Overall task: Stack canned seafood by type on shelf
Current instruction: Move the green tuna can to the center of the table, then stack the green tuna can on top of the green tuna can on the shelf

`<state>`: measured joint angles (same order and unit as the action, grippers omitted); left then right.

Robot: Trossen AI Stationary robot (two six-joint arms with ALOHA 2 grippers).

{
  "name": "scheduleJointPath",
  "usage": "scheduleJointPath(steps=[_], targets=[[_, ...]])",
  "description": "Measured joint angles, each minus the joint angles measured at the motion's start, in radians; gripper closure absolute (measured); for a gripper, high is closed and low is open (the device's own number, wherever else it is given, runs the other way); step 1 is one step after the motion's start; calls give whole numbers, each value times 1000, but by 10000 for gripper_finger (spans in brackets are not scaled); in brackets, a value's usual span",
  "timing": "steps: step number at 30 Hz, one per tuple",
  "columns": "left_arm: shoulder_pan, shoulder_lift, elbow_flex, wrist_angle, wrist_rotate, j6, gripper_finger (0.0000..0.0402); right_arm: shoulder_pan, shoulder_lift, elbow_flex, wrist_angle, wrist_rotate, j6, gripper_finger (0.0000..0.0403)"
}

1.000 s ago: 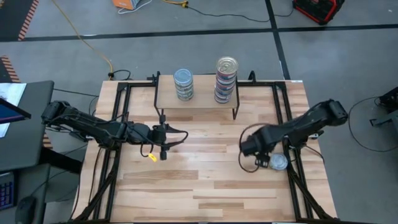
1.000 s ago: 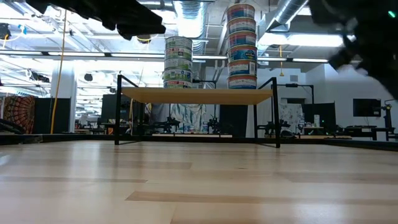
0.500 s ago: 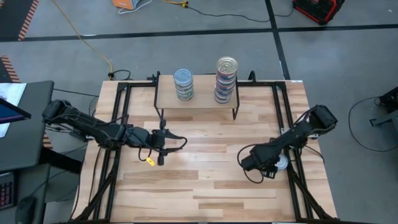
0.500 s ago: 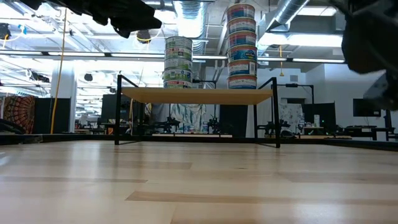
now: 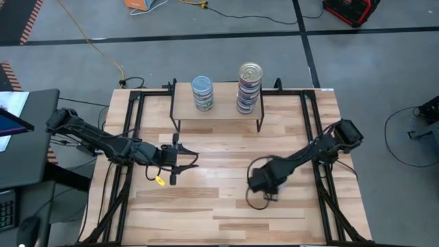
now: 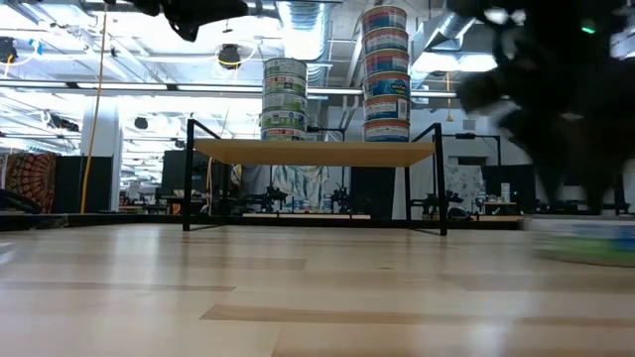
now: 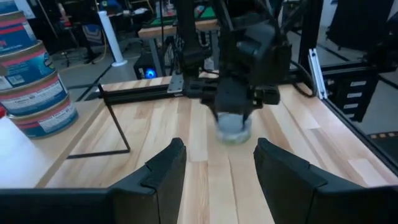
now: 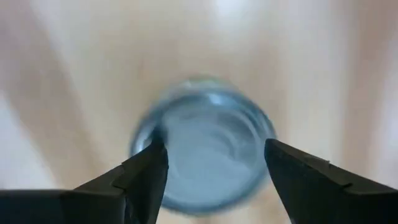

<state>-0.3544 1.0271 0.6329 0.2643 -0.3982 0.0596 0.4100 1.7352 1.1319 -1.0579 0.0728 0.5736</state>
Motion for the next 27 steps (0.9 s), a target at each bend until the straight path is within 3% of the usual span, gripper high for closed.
scheduleJointPath(steps=[3, 10, 17, 27], targets=[[-7, -15, 0, -5, -1, -6, 219, -19, -8, 65, 1, 110, -38, 101], [-15, 23, 0, 2, 75, -71, 219, -25, -91, 110, 58, 131, -105, 101], [19, 278, 34, 151, 89, -52, 219, -17, -276, -96, 244, 240, -57, 101], [88, 641, 342, -33, 169, 136, 219, 33, -544, -263, 290, 570, 220, 101]])
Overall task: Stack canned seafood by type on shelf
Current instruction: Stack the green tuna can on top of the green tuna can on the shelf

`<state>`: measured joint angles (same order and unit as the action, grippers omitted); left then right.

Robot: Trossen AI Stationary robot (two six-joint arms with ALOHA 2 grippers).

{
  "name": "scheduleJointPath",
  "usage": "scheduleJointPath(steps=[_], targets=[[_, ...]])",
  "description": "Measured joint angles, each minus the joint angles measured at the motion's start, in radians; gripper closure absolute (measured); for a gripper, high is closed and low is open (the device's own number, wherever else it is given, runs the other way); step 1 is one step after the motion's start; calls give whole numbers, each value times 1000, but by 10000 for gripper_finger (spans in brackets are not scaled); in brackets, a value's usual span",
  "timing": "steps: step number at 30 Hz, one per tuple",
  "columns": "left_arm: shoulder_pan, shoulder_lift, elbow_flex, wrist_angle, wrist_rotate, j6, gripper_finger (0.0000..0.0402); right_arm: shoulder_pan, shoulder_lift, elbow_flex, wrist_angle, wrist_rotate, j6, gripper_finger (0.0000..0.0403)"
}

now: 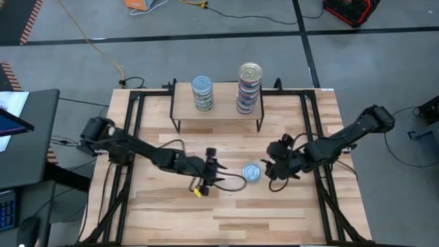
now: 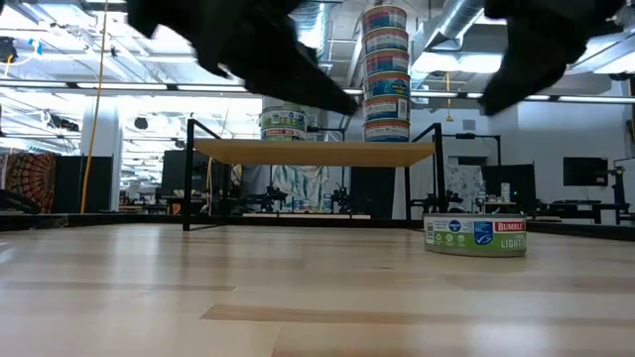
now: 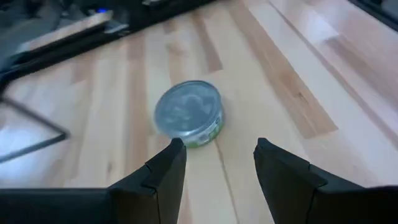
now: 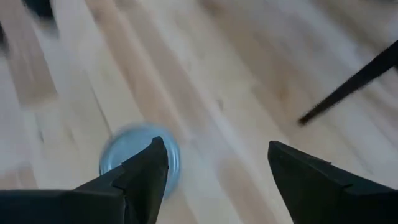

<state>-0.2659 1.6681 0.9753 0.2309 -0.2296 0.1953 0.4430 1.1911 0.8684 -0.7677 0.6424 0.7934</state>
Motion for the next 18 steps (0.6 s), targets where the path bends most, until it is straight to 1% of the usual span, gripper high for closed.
scheduleJointPath(steps=[5, 7, 10, 13, 16, 18], targets=[[47, 140, 148, -61, 168, 43, 219, 32, -71, -8, 35, 127, -25, 101], [65, 185, 194, -75, 201, 57, 219, 47, -89, -9, 51, 189, -62, 101], [87, 243, 262, -113, 204, 92, 219, 73, -116, -9, 66, 290, -108, 101], [104, 294, 317, -147, 196, 152, 219, 105, -138, -9, 65, 383, -121, 101], [109, 344, 351, -170, 150, 253, 219, 140, -150, -9, 61, 465, -122, 101], [110, 381, 368, -166, 125, 345, 219, 164, -158, -9, 51, 501, -121, 101]])
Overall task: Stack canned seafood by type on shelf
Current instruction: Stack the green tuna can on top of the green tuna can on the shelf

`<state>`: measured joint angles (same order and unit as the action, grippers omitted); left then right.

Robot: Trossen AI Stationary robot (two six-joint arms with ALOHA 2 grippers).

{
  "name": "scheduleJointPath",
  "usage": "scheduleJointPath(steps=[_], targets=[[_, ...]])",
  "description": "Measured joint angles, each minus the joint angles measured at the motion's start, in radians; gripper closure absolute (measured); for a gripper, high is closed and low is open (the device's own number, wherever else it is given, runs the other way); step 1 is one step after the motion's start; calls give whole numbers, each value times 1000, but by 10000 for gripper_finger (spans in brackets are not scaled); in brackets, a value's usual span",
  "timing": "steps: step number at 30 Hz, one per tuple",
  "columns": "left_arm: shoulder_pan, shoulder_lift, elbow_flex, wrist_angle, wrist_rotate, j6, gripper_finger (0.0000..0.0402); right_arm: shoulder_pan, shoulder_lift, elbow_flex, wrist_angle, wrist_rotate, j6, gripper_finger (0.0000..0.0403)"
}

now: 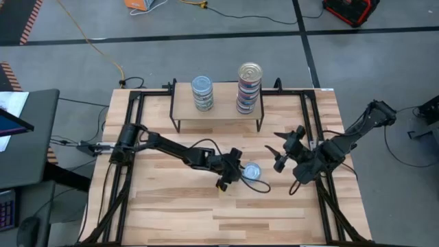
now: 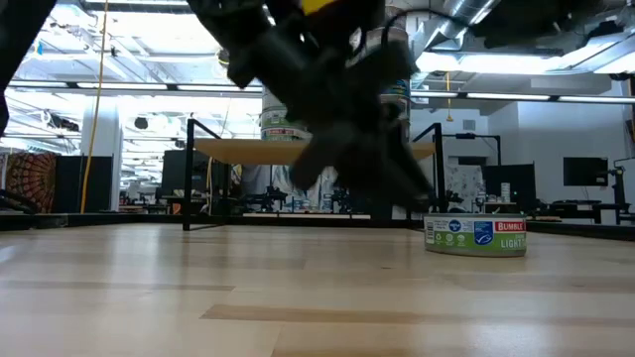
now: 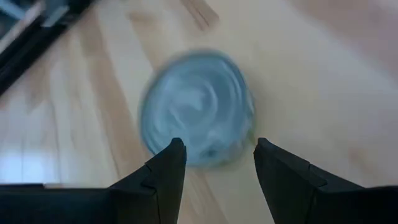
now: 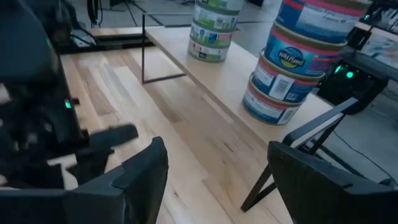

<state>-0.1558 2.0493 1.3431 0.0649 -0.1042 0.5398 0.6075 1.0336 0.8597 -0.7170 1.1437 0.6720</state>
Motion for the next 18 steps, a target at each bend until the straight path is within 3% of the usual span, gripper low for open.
scheduleJointPath(steps=[4, 9, 14, 18], targets=[[-7, 59, 8, 4, -24, 198, 219, 39, -2, 0, -16, 39, 8, 101], [-33, 94, 10, 53, -146, 364, 221, 62, 0, 0, -27, 50, 35, 101], [-46, 97, 10, 64, -189, 406, 251, 61, 0, 0, -38, 63, 60, 101], [-48, 97, 10, 63, -203, 421, 296, 60, 0, 0, -38, 63, 63, 101]])
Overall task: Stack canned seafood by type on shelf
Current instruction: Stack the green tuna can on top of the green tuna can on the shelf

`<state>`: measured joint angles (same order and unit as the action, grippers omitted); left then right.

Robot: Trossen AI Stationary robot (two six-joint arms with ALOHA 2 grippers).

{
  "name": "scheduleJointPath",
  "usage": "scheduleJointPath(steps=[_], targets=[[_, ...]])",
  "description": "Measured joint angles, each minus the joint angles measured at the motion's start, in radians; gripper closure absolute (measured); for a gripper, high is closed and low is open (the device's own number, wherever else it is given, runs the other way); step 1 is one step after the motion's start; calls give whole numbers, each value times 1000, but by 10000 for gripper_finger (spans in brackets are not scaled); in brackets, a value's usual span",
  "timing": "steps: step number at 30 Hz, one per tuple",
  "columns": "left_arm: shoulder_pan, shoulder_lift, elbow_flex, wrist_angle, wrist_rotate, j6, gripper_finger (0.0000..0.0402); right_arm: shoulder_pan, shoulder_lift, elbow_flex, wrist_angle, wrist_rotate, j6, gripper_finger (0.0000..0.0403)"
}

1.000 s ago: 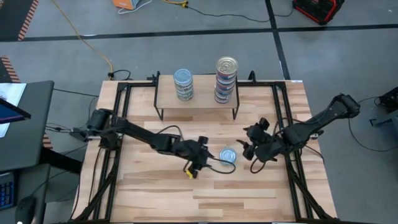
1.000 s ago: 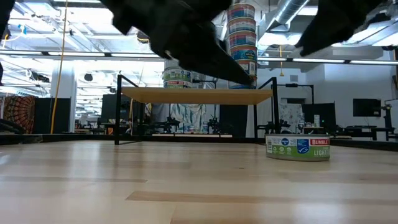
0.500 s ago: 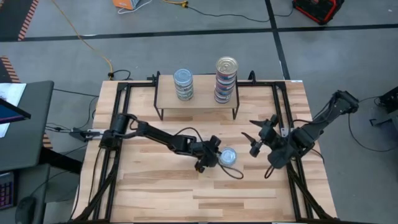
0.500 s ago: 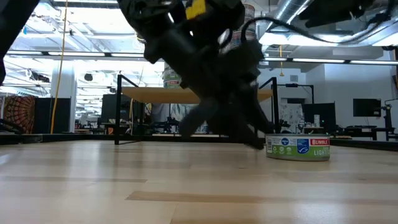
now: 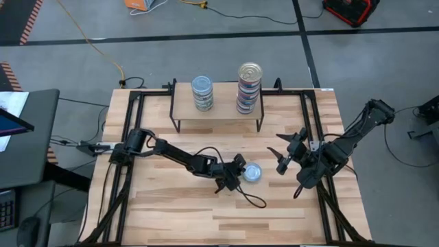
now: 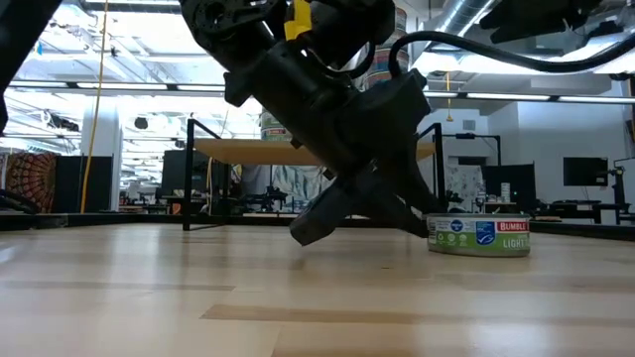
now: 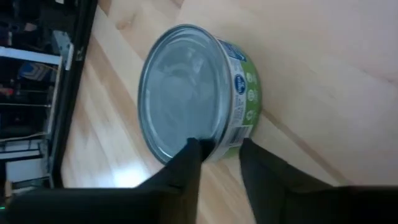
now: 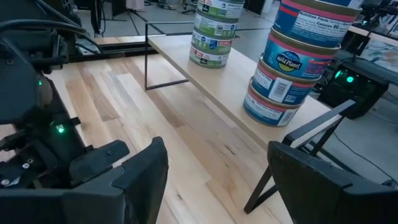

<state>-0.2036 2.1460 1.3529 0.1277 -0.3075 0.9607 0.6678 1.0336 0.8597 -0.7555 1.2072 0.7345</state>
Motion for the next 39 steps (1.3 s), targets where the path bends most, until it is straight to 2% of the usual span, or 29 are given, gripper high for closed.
scheduleJointPath(steps=[3, 6, 10, 14, 20, 29, 32, 34, 39], targets=[[-6, 0, 0, -6, -29, 4, 347, 0, 0, 0, 0, 0, 10, 101], [-17, -1, 0, -18, -104, -22, 391, 0, 0, 0, -1, 0, 18, 101], [-31, -2, 0, -74, -226, -35, 394, 0, 0, 0, -1, 0, 25, 101], [-44, -5, 0, -130, -263, -95, 400, 0, 0, 0, 0, -1, 28, 101], [-67, -48, -5, -228, -239, -205, 400, 0, 0, 0, 0, -2, 37, 101], [-115, -272, -4, -444, -118, -468, 400, 0, 0, 0, -4, -2, 36, 101], [-116, -336, -3, -408, -79, -570, 389, -2, 0, 1, -9, -2, 36, 101], [-109, -361, -3, -387, -28, -599, 366, -2, 0, -10, -4, -2, 36, 101], [-67, -361, -3, -317, 61, -608, 255, -2, 0, -61, -26, -4, 64, 101]])
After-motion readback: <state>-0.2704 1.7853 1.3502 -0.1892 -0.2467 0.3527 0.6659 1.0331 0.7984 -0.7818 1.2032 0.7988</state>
